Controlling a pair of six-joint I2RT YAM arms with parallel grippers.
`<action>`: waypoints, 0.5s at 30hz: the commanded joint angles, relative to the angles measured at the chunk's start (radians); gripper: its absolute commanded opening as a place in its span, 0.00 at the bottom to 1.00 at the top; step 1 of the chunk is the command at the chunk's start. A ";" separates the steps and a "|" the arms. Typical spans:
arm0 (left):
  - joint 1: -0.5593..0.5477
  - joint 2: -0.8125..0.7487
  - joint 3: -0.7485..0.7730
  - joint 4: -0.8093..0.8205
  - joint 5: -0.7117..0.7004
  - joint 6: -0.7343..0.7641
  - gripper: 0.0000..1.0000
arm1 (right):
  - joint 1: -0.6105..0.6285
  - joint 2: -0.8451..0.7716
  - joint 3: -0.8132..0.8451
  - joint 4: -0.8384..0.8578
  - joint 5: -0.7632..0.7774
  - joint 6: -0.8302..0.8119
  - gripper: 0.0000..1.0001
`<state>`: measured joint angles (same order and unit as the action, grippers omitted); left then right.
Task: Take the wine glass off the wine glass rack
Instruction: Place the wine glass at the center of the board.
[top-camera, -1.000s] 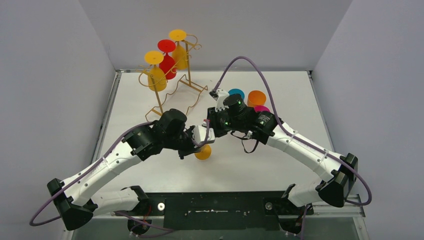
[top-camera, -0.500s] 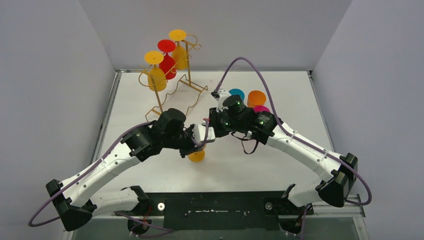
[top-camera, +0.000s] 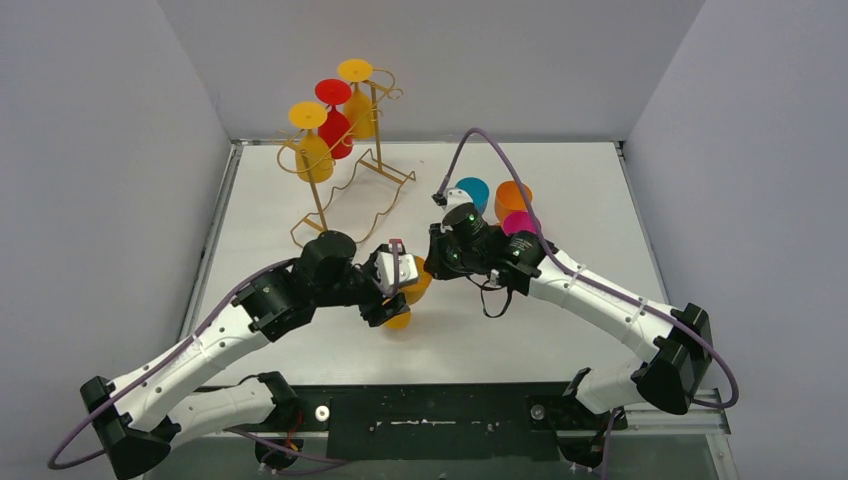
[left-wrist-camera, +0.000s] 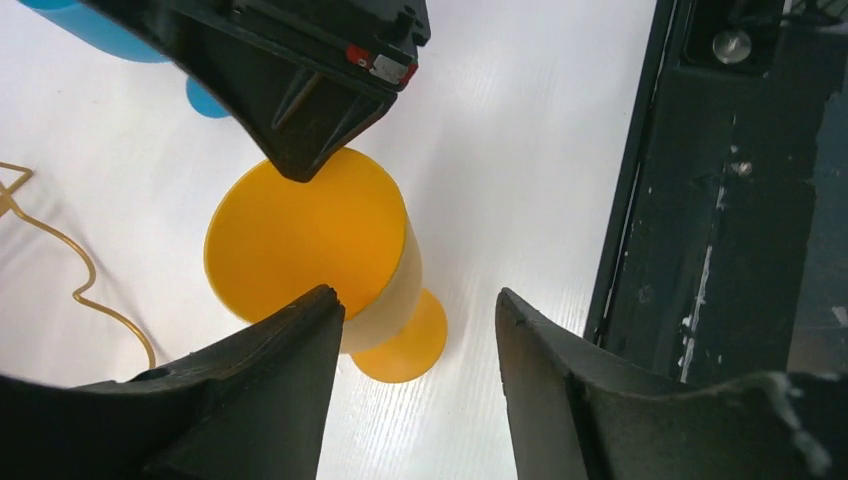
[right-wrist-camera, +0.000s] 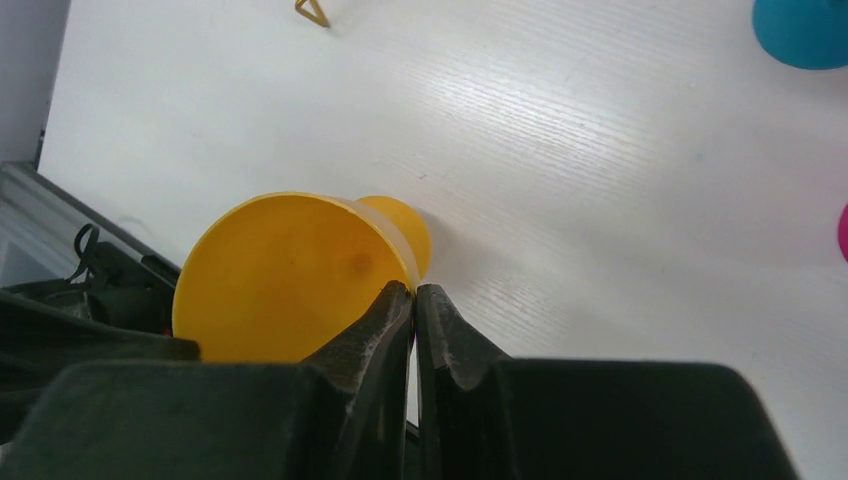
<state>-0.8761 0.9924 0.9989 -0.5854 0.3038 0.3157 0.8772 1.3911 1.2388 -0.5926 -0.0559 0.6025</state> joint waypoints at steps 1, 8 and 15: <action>0.000 -0.086 -0.009 0.150 -0.026 -0.074 0.58 | -0.014 -0.048 -0.011 0.036 0.135 0.015 0.00; 0.002 -0.204 -0.051 0.224 -0.137 -0.142 0.75 | -0.031 -0.092 -0.019 0.024 0.231 0.019 0.00; 0.002 -0.278 -0.110 0.199 -0.409 -0.217 0.81 | -0.040 -0.097 0.038 -0.092 0.394 -0.020 0.00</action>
<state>-0.8757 0.7357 0.9142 -0.4095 0.0914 0.1577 0.8448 1.3247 1.2224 -0.6281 0.1902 0.6098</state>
